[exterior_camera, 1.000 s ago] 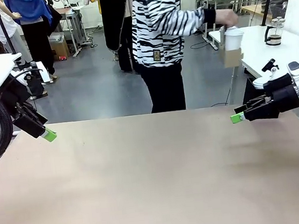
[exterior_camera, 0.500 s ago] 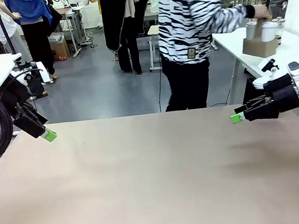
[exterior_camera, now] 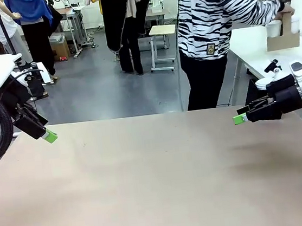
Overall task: Pour a drink into a cup and package it in a carrier.
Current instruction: Insert the held 600 ml Paper Cup into the Cup Carrier.
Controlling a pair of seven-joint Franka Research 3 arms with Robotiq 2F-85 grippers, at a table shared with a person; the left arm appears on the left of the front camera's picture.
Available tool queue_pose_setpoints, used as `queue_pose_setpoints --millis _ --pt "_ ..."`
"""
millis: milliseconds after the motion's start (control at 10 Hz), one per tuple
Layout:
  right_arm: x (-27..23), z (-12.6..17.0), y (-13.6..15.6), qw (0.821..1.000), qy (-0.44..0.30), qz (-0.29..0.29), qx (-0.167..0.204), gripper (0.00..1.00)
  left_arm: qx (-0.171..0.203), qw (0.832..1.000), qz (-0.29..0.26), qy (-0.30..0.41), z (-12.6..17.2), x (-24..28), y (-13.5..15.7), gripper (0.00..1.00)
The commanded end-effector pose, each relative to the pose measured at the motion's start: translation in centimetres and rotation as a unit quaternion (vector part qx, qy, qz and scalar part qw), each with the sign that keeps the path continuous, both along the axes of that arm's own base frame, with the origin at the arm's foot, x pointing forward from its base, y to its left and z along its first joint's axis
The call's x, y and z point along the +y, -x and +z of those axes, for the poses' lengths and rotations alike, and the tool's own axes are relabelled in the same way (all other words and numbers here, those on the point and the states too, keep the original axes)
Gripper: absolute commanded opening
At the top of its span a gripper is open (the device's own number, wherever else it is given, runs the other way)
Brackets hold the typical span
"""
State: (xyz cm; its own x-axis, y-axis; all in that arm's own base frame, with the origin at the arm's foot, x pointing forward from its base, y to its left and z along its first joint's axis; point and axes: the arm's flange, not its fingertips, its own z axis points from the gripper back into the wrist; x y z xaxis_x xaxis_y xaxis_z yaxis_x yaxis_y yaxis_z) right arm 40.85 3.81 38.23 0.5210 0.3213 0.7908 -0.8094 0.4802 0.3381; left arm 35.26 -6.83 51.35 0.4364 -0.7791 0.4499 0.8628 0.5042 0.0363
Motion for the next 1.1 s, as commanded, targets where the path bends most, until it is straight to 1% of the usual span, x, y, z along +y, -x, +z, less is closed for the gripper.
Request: queue_pose_setpoints --millis 0,1000 --pt "-0.39 0.00 -0.54 1.000 -0.002 0.010 -0.009 1.00 0.005 1.000 0.003 -0.001 0.23 0.07 -0.13 1.00" --pt "-0.39 0.00 -0.54 1.000 -0.002 0.010 -0.009 1.00 0.005 1.000 0.003 -0.001 0.23 0.07 -0.13 1.00"
